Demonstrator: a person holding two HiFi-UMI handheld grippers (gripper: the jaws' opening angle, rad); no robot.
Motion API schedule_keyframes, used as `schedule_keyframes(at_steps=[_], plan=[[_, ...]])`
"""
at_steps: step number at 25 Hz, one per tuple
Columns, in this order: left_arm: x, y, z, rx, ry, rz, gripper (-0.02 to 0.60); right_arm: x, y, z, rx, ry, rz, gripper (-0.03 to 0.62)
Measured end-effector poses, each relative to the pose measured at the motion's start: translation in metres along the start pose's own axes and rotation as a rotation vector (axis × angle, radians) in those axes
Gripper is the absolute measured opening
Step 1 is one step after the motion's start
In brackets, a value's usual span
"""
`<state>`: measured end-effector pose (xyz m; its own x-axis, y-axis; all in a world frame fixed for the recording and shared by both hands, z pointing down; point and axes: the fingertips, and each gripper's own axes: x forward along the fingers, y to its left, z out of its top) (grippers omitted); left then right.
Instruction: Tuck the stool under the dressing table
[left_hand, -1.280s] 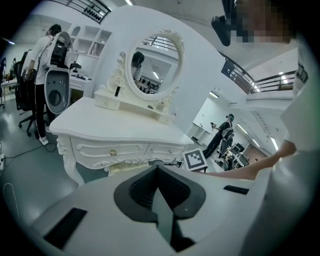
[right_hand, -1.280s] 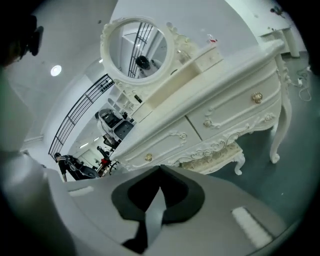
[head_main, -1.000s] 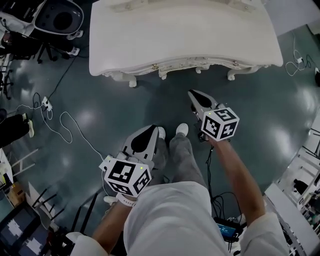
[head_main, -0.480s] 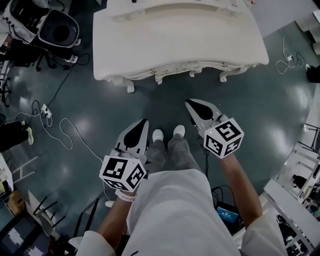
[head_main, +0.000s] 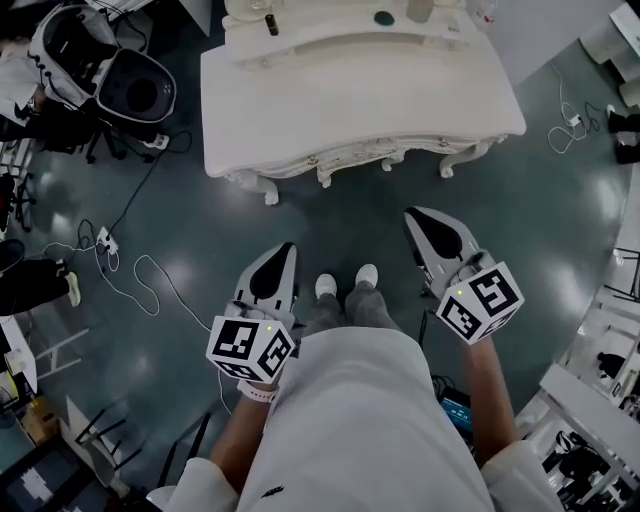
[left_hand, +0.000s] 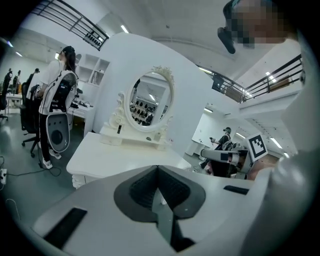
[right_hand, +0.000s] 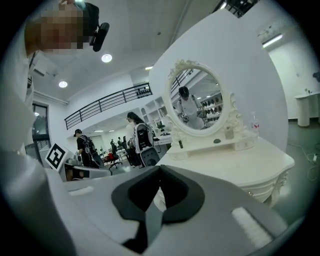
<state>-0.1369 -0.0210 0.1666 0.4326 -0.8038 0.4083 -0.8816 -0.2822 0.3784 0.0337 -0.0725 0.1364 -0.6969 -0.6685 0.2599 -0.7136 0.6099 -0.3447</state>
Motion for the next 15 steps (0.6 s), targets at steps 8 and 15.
schedule_keyframes(at_steps=[8, 15], plan=[[-0.012, -0.011, 0.015, 0.046, -0.038, -0.024, 0.008, -0.054, -0.003, 0.027, -0.055, -0.069, -0.106, 0.012], [-0.017, -0.025, 0.025, 0.086, -0.061, -0.051, 0.008, -0.105, -0.001, 0.032, -0.126, -0.067, -0.192, 0.011]])
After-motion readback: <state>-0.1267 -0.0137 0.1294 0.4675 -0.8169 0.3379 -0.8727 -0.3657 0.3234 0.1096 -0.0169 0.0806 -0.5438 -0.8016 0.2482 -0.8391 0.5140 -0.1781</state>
